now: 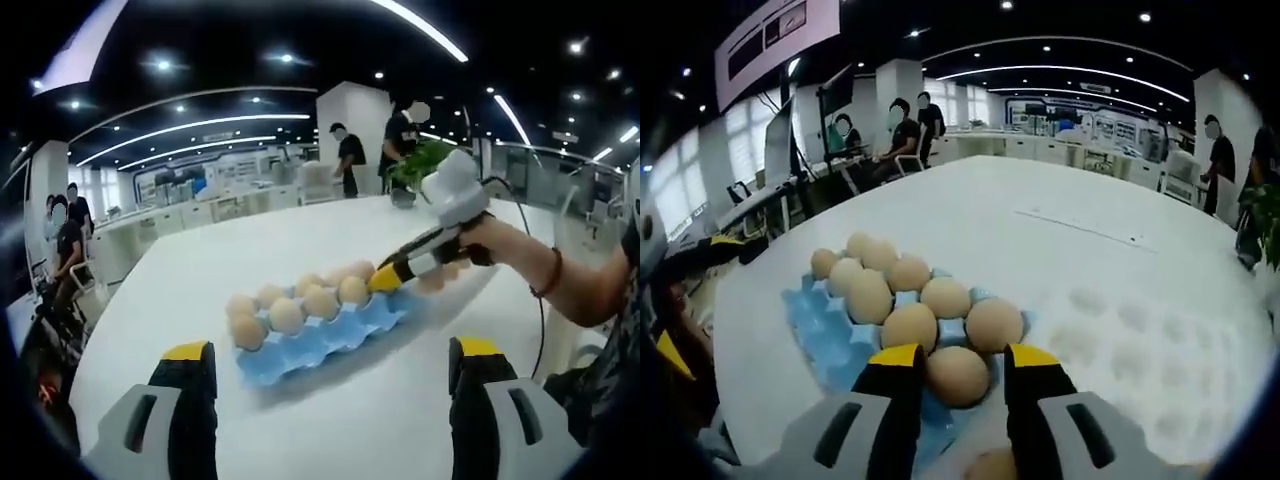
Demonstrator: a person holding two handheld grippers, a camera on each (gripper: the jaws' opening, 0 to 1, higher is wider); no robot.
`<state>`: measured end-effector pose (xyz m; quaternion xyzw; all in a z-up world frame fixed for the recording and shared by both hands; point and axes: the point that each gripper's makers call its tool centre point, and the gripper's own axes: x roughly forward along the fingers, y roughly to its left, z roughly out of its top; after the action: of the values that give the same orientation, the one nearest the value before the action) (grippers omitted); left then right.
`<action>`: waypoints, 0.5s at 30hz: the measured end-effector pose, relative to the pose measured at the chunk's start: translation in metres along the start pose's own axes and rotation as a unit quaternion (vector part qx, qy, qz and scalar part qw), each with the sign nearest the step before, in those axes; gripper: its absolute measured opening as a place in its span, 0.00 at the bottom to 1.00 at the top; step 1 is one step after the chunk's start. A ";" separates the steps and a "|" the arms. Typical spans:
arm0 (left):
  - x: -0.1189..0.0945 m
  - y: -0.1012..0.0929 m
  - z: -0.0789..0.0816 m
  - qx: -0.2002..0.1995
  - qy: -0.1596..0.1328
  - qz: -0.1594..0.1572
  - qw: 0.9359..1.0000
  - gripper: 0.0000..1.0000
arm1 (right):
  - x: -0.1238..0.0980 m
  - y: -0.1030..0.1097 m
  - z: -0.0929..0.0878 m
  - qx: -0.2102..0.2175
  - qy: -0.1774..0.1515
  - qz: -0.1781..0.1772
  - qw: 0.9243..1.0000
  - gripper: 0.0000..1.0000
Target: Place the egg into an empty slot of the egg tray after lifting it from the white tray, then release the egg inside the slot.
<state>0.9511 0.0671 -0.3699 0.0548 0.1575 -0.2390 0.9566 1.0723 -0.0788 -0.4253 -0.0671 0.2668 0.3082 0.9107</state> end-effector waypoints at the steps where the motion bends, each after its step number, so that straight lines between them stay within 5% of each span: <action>1: 0.000 0.000 0.001 -0.001 -0.001 0.000 1.000 0.99 | 0.000 0.000 0.000 0.000 -0.003 0.001 1.000 0.35; 15: 0.003 -0.005 0.004 -0.006 -0.005 -0.006 1.000 1.00 | -0.016 -0.004 0.004 0.007 -0.046 0.001 0.999 0.43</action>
<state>0.9525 0.0602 -0.3673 0.0471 0.1540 -0.2438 0.9564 1.0659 -0.0895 -0.4134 -0.0466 0.2271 0.3102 0.9220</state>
